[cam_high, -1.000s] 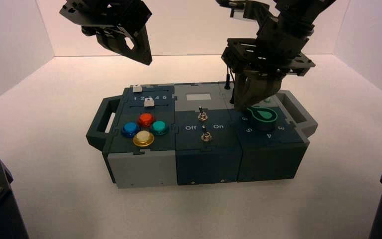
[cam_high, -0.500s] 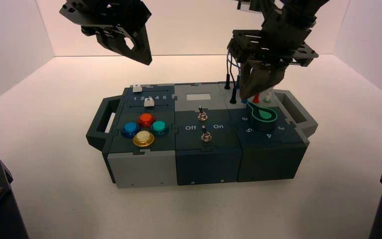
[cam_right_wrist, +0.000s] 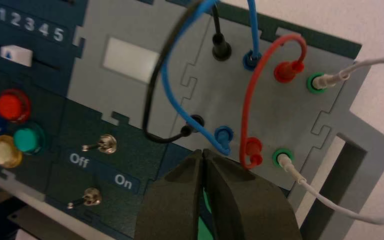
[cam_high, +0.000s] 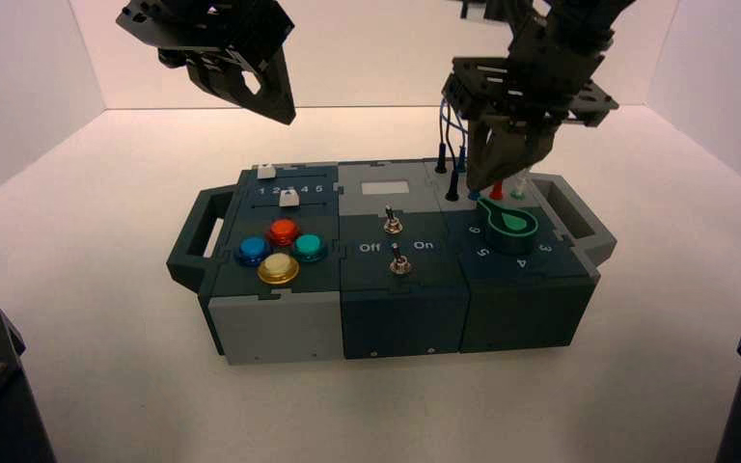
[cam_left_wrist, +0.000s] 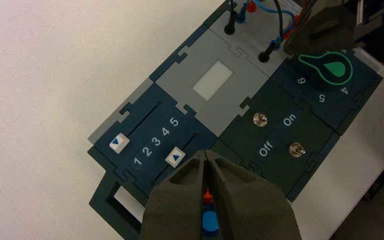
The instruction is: Turn the knob to position 3.
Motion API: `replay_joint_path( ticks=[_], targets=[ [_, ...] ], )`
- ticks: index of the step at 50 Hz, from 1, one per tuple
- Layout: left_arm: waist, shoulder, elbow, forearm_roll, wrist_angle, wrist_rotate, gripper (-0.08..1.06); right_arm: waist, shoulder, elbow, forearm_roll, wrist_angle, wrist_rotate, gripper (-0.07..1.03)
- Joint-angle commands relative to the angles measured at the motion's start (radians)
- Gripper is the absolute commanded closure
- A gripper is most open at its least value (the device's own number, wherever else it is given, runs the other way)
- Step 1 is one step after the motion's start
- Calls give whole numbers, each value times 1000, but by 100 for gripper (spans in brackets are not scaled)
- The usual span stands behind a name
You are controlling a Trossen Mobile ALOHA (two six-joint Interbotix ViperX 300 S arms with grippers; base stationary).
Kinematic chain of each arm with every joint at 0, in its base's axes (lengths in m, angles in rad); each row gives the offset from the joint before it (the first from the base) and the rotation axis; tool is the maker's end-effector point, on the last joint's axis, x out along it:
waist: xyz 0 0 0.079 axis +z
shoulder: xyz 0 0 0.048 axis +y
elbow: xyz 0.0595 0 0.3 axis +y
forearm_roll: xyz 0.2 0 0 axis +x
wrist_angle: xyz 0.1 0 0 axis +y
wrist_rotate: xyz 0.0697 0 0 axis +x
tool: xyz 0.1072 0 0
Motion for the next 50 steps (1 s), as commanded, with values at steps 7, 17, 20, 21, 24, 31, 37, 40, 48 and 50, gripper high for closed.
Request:
replay_joint_path(
  ticks=[7,17,20,21,24,31,37,40,48,50],
  targets=[
    [-3,-9,-32,5,-6,6,101,2,-52,-38,12,28,3,99],
    [-3,-11,-34,3,-5,6,101,11,-63,-11,52,40,5,99],
    [-3,-11,-35,3,-5,6,101,15,-61,2,60,43,5,99],
    [-3,-11,-35,5,-6,6,101,17,-61,6,61,43,3,99],
    [-3,-9,-35,5,-5,6,101,18,-60,18,74,55,5,99],
    [-3,-11,-37,5,-5,6,101,20,-52,31,75,60,5,99],
    [-3,-11,-37,5,-5,6,101,20,-43,31,75,57,3,99],
    [-3,-11,-37,5,-5,6,101,20,-38,28,75,57,2,99],
    [-3,-11,-35,3,-5,6,101,20,-18,25,67,49,2,99],
    [-3,-11,-35,3,-6,6,101,18,-11,25,66,44,2,99]
  ],
)
